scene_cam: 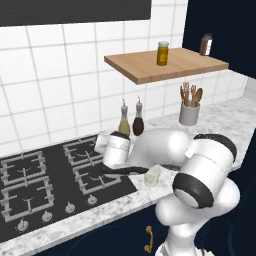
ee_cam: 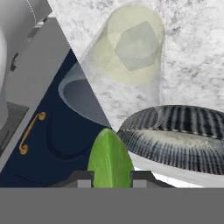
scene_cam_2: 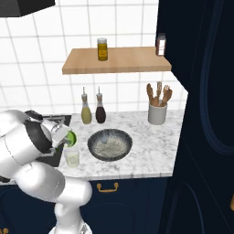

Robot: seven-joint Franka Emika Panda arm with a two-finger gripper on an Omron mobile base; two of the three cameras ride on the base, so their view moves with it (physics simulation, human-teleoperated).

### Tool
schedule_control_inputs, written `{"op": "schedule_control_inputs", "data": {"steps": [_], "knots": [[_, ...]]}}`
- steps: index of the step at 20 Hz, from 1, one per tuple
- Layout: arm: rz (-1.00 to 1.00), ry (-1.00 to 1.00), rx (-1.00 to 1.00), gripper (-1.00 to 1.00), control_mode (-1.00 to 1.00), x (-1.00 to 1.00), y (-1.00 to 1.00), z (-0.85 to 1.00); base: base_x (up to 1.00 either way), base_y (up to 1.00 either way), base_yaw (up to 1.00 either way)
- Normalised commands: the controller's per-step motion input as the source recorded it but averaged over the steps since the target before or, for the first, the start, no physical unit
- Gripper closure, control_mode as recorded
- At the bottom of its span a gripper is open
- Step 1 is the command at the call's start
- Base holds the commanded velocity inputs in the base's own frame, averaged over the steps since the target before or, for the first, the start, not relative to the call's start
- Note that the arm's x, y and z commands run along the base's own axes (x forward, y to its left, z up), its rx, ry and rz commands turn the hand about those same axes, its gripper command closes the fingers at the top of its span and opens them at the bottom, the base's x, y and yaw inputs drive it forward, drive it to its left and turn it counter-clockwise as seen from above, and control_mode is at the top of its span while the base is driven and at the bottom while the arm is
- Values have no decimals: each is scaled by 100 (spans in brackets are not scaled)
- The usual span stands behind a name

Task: Grab a lemon wedge from the fridge and one ice cube from the ice bowl, and put them in the glass of lemonade.

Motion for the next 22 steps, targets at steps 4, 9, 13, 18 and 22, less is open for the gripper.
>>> {"op": "schedule_control_inputs", "data": {"steps": [4, 9, 13, 18, 22], "knots": [[6, 9, -7, 100, -100, 40, 0, -62, 0, 0, 0], [2, 3, -7, 100, -100, 36, 0, -48, 0, 0, 0], [0, 0, -5, 100, -100, -7, 0, -14, 0, 0, 0], [0, 0, -5, -100, -100, -34, 9, 0, 0, 0, 0], [0, 0, 0, -100, -100, -30, 0, 5, 0, 0, 0]]}}
